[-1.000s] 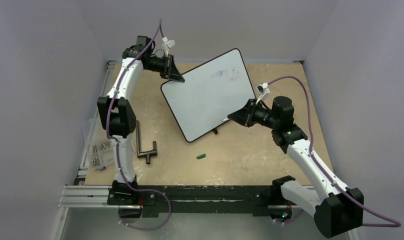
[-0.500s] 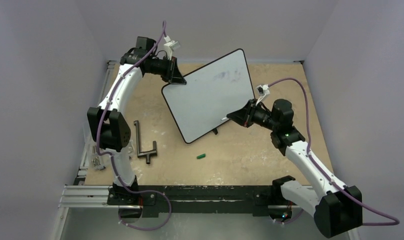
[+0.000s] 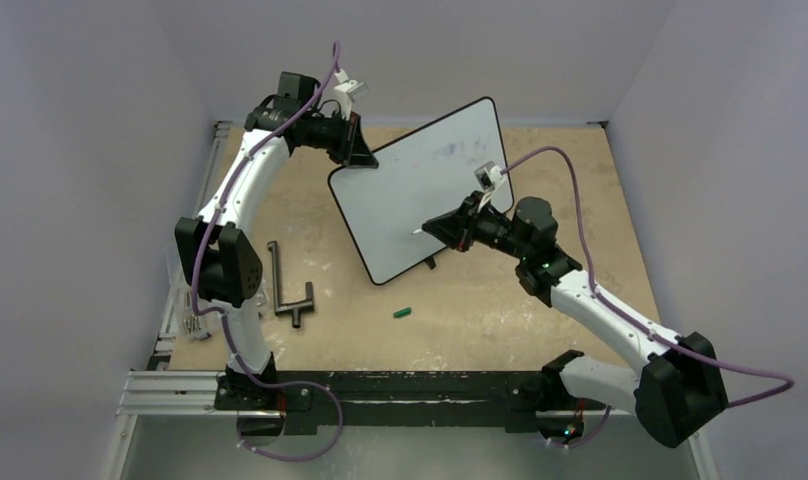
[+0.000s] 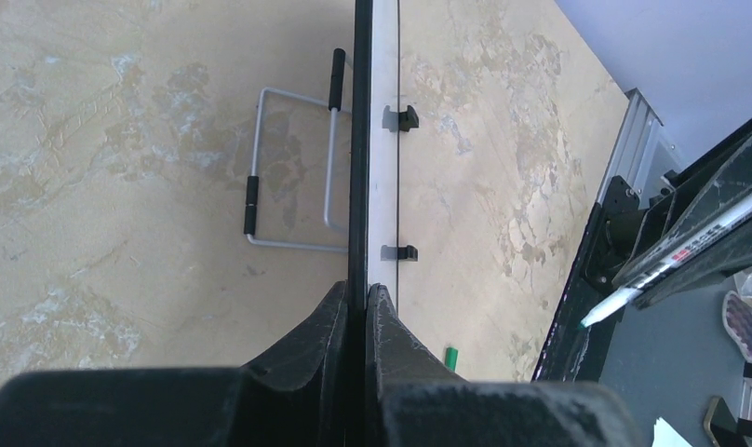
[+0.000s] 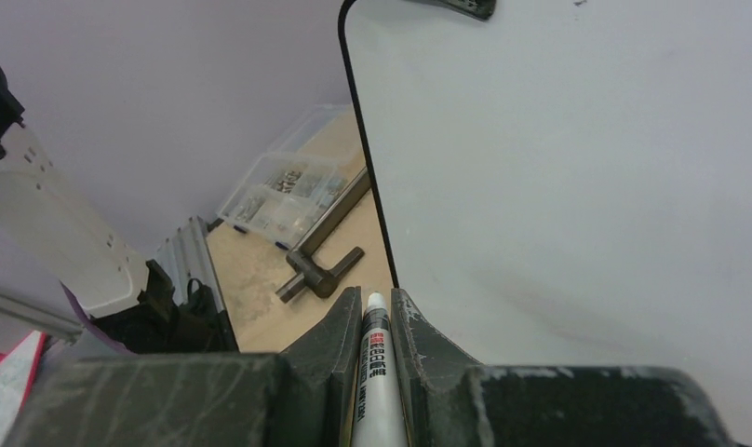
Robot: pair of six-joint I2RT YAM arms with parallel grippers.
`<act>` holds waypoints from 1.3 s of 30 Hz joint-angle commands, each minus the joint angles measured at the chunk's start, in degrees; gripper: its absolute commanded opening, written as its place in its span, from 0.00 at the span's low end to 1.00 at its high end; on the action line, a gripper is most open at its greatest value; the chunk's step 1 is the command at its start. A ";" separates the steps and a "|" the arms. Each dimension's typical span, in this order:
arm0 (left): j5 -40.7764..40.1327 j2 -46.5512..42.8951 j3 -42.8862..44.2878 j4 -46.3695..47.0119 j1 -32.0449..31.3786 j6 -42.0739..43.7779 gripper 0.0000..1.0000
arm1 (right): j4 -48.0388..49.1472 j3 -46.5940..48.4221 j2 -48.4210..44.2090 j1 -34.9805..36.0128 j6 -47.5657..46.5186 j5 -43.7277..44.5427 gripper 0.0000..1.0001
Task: Write a sentence on the whiteboard
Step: Hold the whiteboard on the whiteboard stand, then write a sentence on the whiteboard.
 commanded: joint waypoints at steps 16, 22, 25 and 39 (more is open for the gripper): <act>-8.10 2.31 2.33 -6.68 -3.22 4.89 0.00 | 13.18 6.50 9.15 12.13 -17.19 18.42 0.00; -11.61 1.23 1.07 -7.79 -4.78 6.78 0.00 | 13.80 7.87 9.65 13.62 -16.99 22.57 0.00; -11.44 1.05 0.48 -7.49 -4.98 7.11 0.00 | 12.96 8.42 10.17 14.51 -16.63 24.65 0.00; -14.62 2.51 1.26 -8.96 -4.98 7.64 0.00 | 14.99 9.86 13.57 15.82 -20.06 21.77 0.00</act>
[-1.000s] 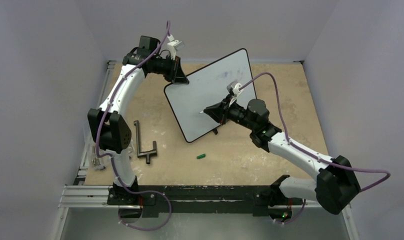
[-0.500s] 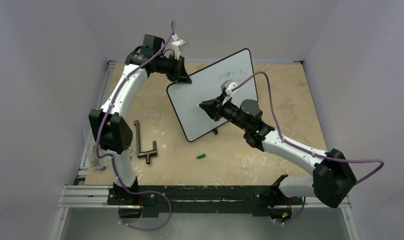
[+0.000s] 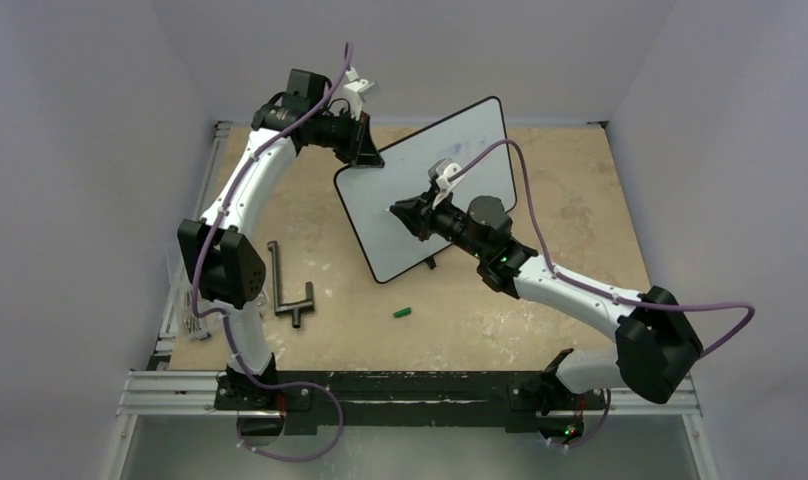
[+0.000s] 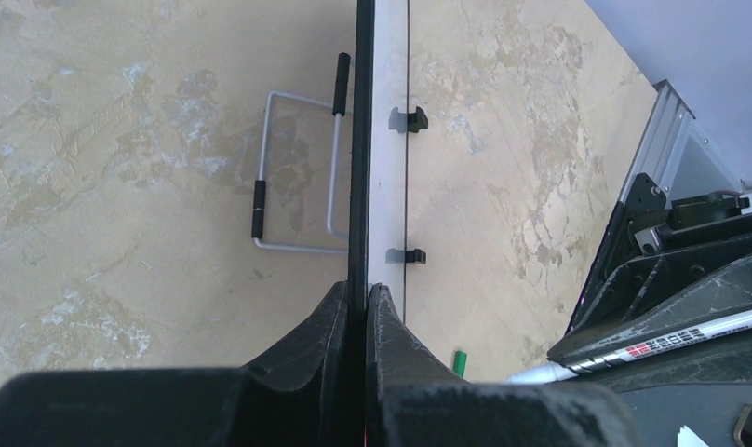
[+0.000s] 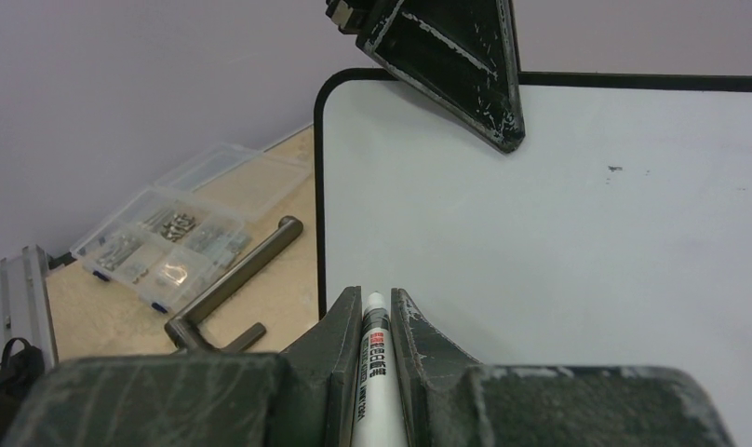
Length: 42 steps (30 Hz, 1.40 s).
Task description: Write a sentence on the whiteboard
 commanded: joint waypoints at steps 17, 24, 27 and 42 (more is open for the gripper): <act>-10.50 3.90 0.05 -8.05 -2.09 6.55 0.00 | 13.18 2.45 4.18 0.31 -6.06 -1.41 0.00; -10.71 4.46 0.72 -8.73 -2.09 6.59 0.00 | 14.45 5.71 7.73 0.32 -5.82 -2.39 0.00; -10.84 4.24 0.64 -8.75 -2.13 6.64 0.00 | 15.47 7.19 9.12 0.32 -5.34 -1.87 0.00; -10.70 3.77 0.37 -8.78 -2.09 6.64 0.00 | 17.14 13.67 15.58 0.41 -2.98 1.61 0.00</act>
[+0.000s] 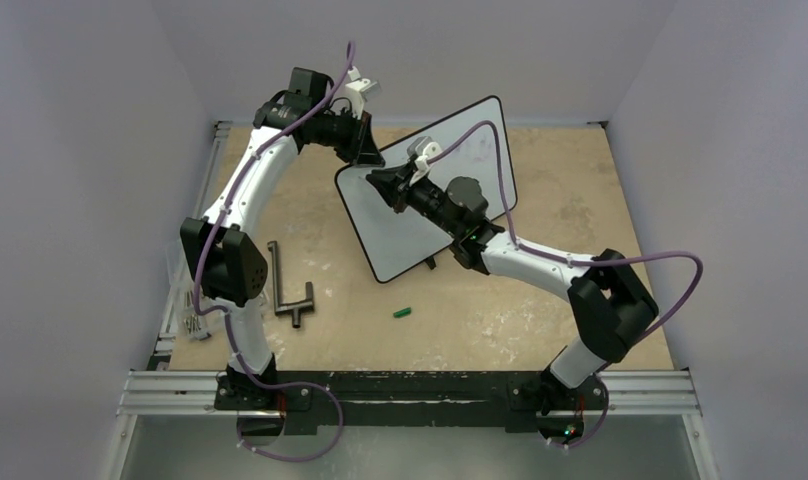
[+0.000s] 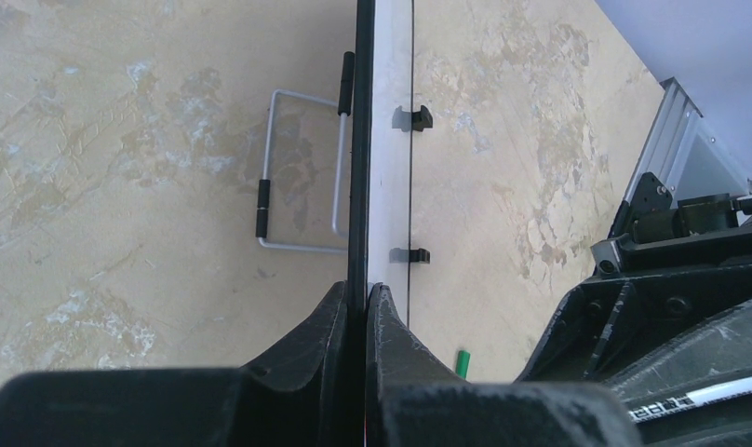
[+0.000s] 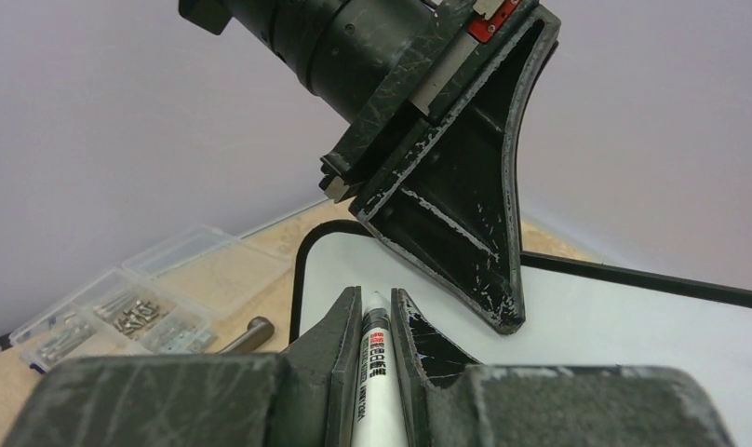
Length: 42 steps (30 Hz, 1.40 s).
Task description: Write a sentence on the whiteboard
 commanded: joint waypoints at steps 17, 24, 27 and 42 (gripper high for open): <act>-10.18 2.88 -1.55 -7.35 -1.81 6.20 0.00 | 0.26 0.68 1.43 0.39 -0.90 4.50 0.00; -10.36 2.86 -1.62 -7.55 -1.81 6.31 0.00 | -0.83 -2.52 0.60 0.39 -0.10 4.46 0.00; -10.49 2.85 -1.59 -7.59 -1.81 6.31 0.00 | -1.09 -4.46 -0.12 0.38 0.73 4.52 0.00; -10.67 2.53 -1.67 -7.73 -1.81 6.37 0.00 | -2.85 -11.37 -8.29 1.09 4.23 0.58 0.00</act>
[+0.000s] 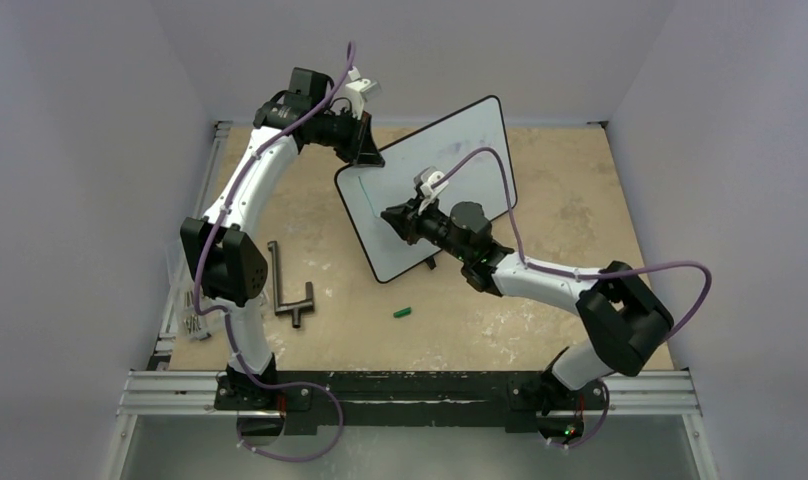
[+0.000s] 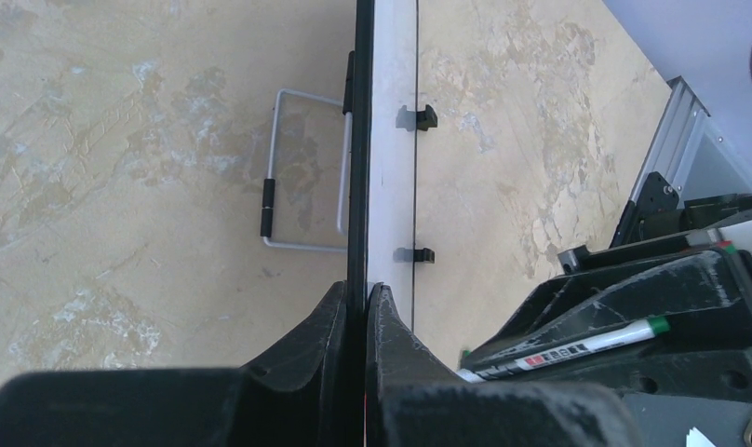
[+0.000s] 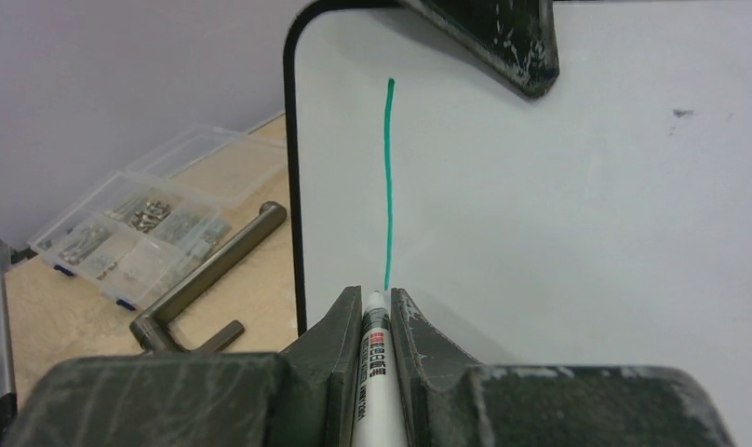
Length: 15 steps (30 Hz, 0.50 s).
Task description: Write a sentence on the whiteboard
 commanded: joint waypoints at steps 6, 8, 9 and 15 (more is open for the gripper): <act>-10.11 2.22 -1.80 -7.80 -1.90 6.11 0.00 | 1.37 4.40 -5.23 0.31 0.64 -1.74 0.00; -10.29 2.10 -1.95 -7.80 -1.90 6.16 0.00 | 1.42 5.88 -4.67 0.30 0.32 -0.56 0.00; -10.35 2.08 -2.02 -7.77 -1.90 6.15 0.00 | 1.38 6.65 -4.32 0.31 0.14 0.18 0.00; -10.33 2.17 -2.02 -7.68 -1.93 6.15 0.00 | 0.48 10.59 -1.30 0.31 -0.97 3.38 0.00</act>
